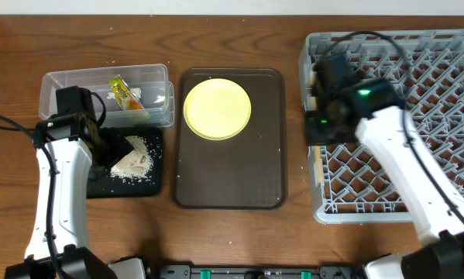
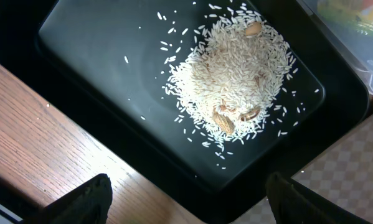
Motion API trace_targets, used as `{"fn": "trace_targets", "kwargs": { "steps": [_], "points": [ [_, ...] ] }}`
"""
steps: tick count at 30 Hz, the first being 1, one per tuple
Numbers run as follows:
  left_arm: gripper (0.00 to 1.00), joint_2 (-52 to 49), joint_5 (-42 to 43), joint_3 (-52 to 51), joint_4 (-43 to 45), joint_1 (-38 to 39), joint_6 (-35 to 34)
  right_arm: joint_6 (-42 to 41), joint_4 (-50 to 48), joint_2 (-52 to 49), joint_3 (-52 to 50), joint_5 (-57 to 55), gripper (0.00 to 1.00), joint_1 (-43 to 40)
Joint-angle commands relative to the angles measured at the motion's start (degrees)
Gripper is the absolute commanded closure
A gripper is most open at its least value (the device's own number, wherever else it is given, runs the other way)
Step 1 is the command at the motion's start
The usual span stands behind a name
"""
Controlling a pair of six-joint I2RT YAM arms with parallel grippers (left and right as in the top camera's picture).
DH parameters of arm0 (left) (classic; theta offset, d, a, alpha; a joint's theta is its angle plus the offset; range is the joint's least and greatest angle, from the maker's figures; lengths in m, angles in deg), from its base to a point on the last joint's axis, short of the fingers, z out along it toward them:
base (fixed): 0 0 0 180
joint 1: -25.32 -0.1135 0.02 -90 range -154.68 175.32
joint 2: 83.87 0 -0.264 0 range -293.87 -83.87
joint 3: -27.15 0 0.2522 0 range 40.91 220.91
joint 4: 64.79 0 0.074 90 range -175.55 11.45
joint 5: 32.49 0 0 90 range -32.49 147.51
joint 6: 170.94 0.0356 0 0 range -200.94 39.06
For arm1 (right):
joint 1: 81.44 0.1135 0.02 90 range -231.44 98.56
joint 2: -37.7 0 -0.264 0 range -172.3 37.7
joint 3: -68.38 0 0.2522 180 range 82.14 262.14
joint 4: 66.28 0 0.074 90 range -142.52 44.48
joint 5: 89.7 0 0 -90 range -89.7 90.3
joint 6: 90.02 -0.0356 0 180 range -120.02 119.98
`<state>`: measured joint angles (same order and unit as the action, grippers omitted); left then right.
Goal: Sort waste into correct bins and load items into the dishwasher rack
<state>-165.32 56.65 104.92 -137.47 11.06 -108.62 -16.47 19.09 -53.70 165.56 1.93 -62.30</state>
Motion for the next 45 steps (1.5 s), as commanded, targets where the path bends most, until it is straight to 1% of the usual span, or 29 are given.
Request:
{"fn": "trace_targets", "kwargs": {
  "steps": [1, 4, 11, 14, 15, 16, 18, 21, 22, 23, 24, 25, 28, 30, 32, 37, 39, 45],
  "points": [
    [0.18, 0.1, -1.1, 0.0, -0.1, -0.3, -0.7, 3.7, 1.7, -0.2, -0.4, -4.0, 0.99, -3.5],
    [0.18, 0.1, -1.1, 0.0, -0.1, -0.3, -0.7, 4.8, 0.8, -0.4, -3.3, -4.4, 0.99, -5.6],
    [0.18, 0.1, -1.1, 0.0, -0.2, -0.3, -0.7, 4.8, -8.9, -0.6, -14.0, -0.4, 0.99, -6.8],
    [0.18, 0.1, -1.1, 0.0, -0.1, -0.3, -0.7, 4.7, -12.8, -0.6, -17.0, 0.8, 0.99, -6.7],
    [0.18, 0.1, -1.1, 0.0, -0.1, -0.3, -0.7, 4.7, -13.7, -0.6, -17.5, 0.8, 0.98, -6.7],
    [0.18, 0.1, -1.1, 0.0, -0.2, -0.3, -0.7, 4.7, -14.5, -0.6, -17.8, 0.8, 0.94, -6.7],
    [0.18, 0.1, -1.1, 0.0, -0.2, -0.3, -0.7, 4.7, -15.8, -0.6, -17.7, 0.8, 0.90, -6.7],
    [0.18, 0.1, -1.1, 0.0, -0.2, -0.3, -0.7, 4.7, -16.3, -0.6, -16.6, 0.8, 0.89, -6.7],
    [0.18, 0.1, -1.1, 0.0, -0.2, -0.3, -0.7, 4.8, -16.3, -0.6, -15.9, 0.8, 0.87, -6.7],
    [0.18, 0.1, -1.1, 0.0, -0.2, -0.3, -0.7, 4.8, -16.2, -0.5, -14.8, 0.8, 0.82, -6.7],
    [0.18, 0.1, -1.1, 0.0, -0.2, -0.3, -0.7, 4.8, -16.0, -0.4, -13.4, 0.8, 0.77, -6.7],
    [0.18, 0.1, -1.1, 0.0, -0.1, -0.3, -0.7, 4.8, -15.7, -0.3, -11.8, 0.8, 0.74, -6.7],
    [0.18, 0.1, -1.1, 0.0, -0.2, -0.3, -0.7, 4.8, -14.9, -0.1, -5.9, 2.0, 0.71, -5.9],
    [0.18, 0.1, -1.1, 0.0, -0.2, -0.3, -0.7, 4.8, -16.3, -0.1, -2.4, 3.4, 0.68, -4.4],
    [0.18, 0.1, -1.1, 0.0, -0.2, -0.3, -0.7, 4.7, -19.3, -0.1, -1.0, 3.4, 0.61, -2.4],
    [0.18, 0.1, -1.1, 0.0, -0.2, -0.3, -0.7, 4.4, -30.1, -1.7, -1.2, 2.9, 0.56, 4.3],
    [0.18, 0.1, -1.1, 0.0, -0.2, -0.3, -0.7, 2.6, -33.6, -3.7, -1.5, 1.9, 0.52, 6.7],
    [0.18, 0.1, -1.1, 0.0, -0.2, -0.3, -0.7, -4.8, -38.8, -13.2, -1.5, -3.8, 0.51, 10.5]
  ]
}}
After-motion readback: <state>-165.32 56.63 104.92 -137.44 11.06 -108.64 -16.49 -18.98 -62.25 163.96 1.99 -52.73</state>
